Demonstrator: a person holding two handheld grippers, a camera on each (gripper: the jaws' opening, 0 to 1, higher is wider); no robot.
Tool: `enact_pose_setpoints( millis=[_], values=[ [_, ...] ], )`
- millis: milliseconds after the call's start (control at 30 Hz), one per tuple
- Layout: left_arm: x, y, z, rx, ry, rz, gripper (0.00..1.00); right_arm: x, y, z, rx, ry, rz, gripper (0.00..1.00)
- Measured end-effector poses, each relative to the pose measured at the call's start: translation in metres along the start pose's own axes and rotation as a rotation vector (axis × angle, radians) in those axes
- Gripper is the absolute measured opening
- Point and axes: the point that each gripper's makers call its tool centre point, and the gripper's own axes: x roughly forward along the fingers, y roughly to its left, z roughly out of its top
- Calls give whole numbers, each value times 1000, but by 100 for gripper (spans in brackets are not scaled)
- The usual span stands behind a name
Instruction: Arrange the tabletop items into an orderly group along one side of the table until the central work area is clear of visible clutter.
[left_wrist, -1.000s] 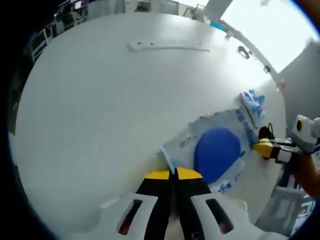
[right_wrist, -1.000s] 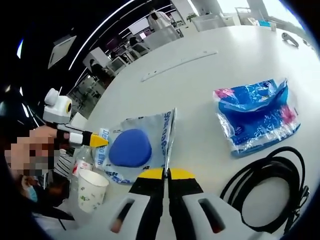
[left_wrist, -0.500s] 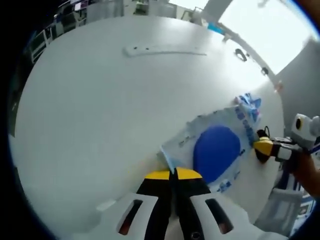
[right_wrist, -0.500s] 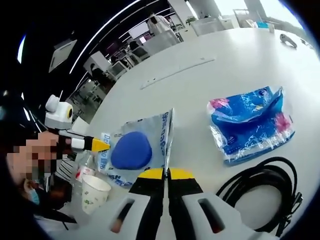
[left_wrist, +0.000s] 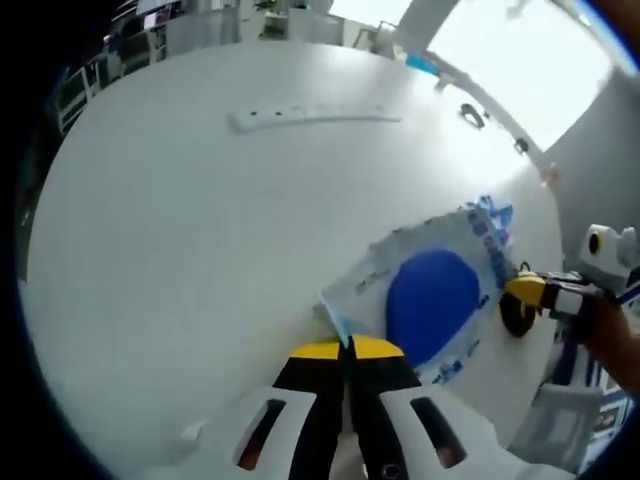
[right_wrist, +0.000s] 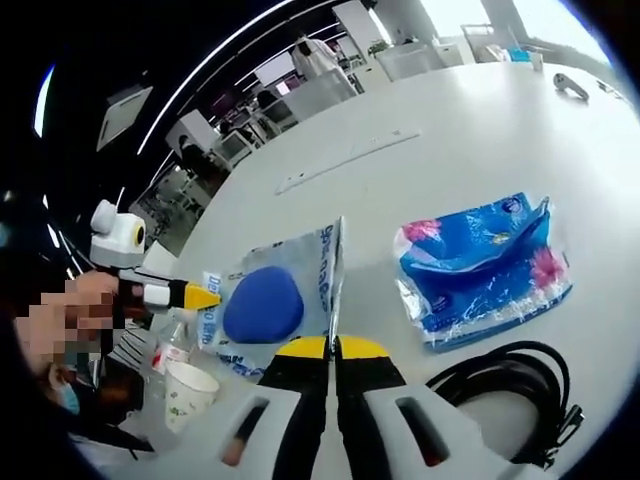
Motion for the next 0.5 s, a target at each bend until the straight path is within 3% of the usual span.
enact_pose_setpoints(
  millis=[500],
  values=[
    [5,-8,9,-26,-7,-16,0,1,-13,7,4,-1,-25,0]
  ],
)
